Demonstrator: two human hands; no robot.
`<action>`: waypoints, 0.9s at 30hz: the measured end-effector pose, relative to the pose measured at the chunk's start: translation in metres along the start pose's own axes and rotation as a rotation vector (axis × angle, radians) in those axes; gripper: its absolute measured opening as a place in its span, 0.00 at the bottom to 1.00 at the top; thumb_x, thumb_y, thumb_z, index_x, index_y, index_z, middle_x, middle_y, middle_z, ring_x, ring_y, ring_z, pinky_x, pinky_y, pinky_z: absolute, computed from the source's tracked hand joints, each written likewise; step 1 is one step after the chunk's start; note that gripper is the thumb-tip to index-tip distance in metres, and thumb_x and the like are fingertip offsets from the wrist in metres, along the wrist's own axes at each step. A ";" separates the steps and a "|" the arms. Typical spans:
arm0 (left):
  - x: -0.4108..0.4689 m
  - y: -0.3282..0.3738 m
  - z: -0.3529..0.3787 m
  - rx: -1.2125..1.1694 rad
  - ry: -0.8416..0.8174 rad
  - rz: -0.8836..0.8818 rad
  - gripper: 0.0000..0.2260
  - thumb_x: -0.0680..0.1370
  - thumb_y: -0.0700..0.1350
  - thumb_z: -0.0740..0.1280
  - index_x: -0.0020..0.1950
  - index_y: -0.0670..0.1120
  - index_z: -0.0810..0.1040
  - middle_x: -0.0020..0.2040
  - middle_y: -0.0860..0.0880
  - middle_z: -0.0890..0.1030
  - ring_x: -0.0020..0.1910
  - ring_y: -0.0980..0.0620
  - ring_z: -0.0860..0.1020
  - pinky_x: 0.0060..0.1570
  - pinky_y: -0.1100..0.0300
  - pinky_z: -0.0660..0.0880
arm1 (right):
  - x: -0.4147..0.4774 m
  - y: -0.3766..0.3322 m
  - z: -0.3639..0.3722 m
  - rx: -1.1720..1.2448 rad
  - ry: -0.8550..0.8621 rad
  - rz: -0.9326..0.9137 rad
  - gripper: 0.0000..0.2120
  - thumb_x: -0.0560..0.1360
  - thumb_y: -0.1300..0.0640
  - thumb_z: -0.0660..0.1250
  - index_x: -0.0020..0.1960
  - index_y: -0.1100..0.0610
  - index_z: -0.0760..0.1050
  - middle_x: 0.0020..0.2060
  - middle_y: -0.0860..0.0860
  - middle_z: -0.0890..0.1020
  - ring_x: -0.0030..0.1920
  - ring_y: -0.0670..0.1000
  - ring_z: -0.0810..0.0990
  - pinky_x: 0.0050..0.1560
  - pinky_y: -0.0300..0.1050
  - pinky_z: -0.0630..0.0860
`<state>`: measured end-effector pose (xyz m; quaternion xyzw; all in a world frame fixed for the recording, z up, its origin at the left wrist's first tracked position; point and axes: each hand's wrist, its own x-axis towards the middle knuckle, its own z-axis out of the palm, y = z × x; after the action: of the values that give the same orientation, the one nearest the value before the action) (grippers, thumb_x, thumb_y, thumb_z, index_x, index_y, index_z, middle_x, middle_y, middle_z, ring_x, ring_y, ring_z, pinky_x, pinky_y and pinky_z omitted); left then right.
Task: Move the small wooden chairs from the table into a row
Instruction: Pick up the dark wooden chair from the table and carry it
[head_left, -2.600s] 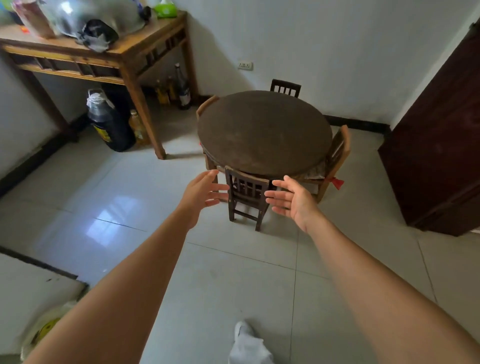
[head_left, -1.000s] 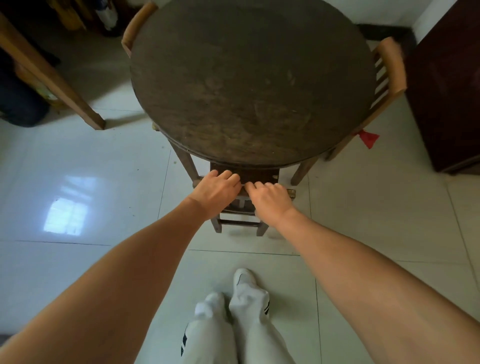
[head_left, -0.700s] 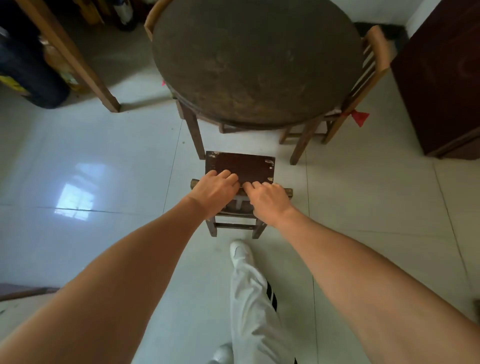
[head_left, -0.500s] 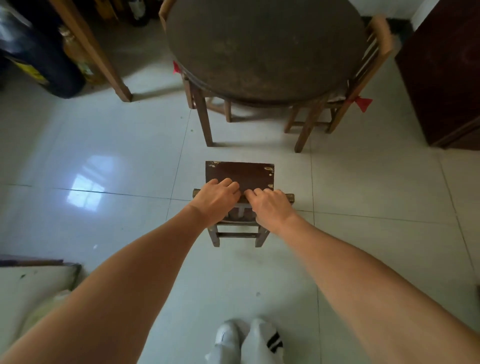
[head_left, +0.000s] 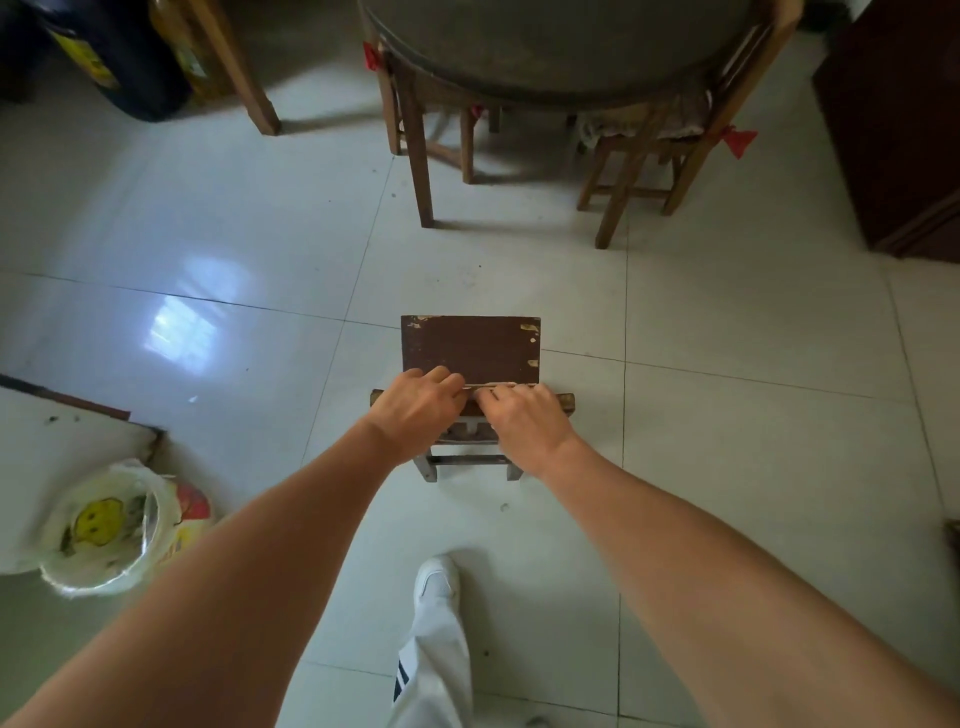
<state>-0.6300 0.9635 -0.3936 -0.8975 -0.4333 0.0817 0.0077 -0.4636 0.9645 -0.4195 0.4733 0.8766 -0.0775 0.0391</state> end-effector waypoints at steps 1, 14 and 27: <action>-0.005 0.005 0.004 0.007 -0.007 -0.004 0.10 0.72 0.37 0.70 0.53 0.43 0.79 0.44 0.47 0.80 0.42 0.48 0.78 0.36 0.58 0.73 | -0.006 -0.003 0.005 -0.012 0.006 -0.006 0.14 0.75 0.64 0.63 0.59 0.57 0.72 0.52 0.55 0.82 0.52 0.58 0.81 0.52 0.52 0.74; -0.020 0.032 0.027 -0.037 -0.142 -0.186 0.14 0.75 0.42 0.65 0.61 0.48 0.74 0.56 0.49 0.77 0.54 0.49 0.76 0.47 0.58 0.72 | -0.032 -0.023 0.021 0.073 -0.084 0.083 0.16 0.75 0.62 0.66 0.61 0.55 0.69 0.53 0.55 0.81 0.54 0.58 0.80 0.53 0.53 0.73; 0.030 0.078 -0.181 -1.511 0.399 -0.777 0.18 0.78 0.50 0.64 0.68 0.51 0.70 0.60 0.45 0.79 0.58 0.48 0.78 0.59 0.54 0.74 | -0.110 0.089 -0.169 1.327 0.212 0.529 0.19 0.79 0.46 0.59 0.68 0.50 0.71 0.58 0.52 0.81 0.58 0.51 0.79 0.52 0.41 0.74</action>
<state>-0.5233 0.9482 -0.2257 -0.4486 -0.6375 -0.3946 -0.4864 -0.3277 0.9509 -0.2459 0.5986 0.5001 -0.5352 -0.3243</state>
